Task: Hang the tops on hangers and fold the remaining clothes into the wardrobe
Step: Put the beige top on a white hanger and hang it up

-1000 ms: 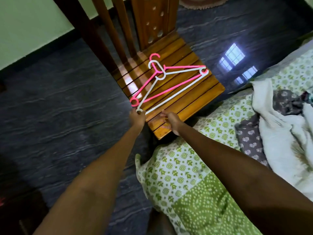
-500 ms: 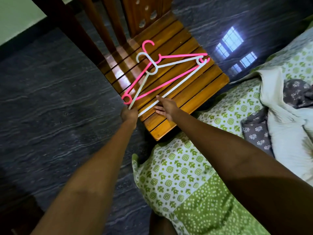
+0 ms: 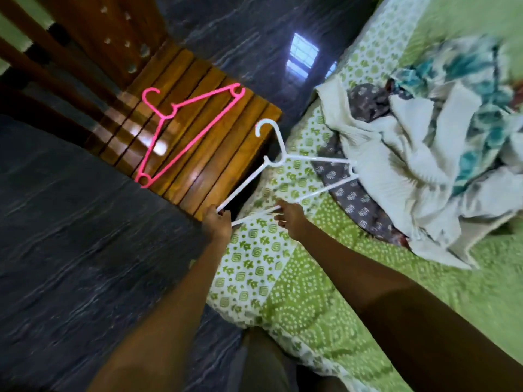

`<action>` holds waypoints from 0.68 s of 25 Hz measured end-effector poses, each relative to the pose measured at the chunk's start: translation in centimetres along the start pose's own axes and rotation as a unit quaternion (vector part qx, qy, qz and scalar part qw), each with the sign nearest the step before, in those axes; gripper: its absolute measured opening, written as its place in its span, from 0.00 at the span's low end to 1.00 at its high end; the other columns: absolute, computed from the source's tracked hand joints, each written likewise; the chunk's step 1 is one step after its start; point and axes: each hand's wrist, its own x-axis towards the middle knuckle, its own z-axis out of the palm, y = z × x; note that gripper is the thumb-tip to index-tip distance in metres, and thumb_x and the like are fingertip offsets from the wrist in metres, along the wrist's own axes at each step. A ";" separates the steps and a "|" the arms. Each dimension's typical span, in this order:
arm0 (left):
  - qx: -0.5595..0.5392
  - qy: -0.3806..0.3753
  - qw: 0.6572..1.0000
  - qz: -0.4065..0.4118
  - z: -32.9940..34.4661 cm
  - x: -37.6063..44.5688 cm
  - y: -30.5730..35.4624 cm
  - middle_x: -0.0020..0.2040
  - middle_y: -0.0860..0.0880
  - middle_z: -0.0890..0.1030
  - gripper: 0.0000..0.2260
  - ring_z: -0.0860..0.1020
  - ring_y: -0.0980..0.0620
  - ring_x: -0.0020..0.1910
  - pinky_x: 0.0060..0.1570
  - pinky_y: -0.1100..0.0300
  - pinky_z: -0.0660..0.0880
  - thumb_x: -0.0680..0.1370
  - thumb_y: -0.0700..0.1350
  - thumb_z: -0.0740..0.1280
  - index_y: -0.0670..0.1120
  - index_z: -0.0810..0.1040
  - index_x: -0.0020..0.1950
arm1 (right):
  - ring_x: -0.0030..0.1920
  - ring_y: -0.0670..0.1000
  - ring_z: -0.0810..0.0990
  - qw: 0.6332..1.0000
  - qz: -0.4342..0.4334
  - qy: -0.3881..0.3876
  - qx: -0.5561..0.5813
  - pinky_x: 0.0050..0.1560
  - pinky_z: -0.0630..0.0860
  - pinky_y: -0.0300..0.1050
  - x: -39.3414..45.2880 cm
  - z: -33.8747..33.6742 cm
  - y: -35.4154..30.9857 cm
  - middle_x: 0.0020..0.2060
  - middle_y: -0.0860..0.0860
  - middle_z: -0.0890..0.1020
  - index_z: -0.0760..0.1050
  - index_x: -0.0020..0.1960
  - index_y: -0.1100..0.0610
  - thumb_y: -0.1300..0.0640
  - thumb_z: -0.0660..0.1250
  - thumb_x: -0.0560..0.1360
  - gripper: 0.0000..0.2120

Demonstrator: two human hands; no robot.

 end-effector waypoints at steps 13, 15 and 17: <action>0.220 -0.190 0.939 0.185 15.4 -16.3 -0.5 0.54 0.36 0.74 0.10 0.74 0.40 0.53 0.49 0.52 0.69 0.77 0.39 0.64 0.35 0.74 0.56 | 0.20 0.50 0.73 0.940 0.109 0.081 0.313 0.19 0.72 0.36 -5.1 -24.6 12.6 0.32 0.57 0.68 0.66 0.38 0.63 0.63 0.53 0.81 0.13; 0.230 -0.209 0.933 0.179 17.4 -18.0 -1.5 0.56 0.36 0.74 0.11 0.74 0.40 0.55 0.52 0.52 0.69 0.77 0.39 0.64 0.34 0.74 0.57 | 0.16 0.45 0.67 0.964 0.175 0.018 0.198 0.16 0.64 0.32 -6.1 -27.6 14.1 0.26 0.55 0.68 0.67 0.36 0.63 0.57 0.51 0.82 0.19; 0.276 -0.215 0.921 0.172 18.9 -19.1 -2.3 0.60 0.38 0.72 0.14 0.70 0.40 0.62 0.60 0.49 0.66 0.76 0.41 0.65 0.37 0.73 0.60 | 0.14 0.43 0.65 0.982 0.183 -0.042 -0.028 0.15 0.58 0.31 -6.4 -30.4 14.9 0.20 0.54 0.72 0.68 0.33 0.63 0.53 0.51 0.82 0.22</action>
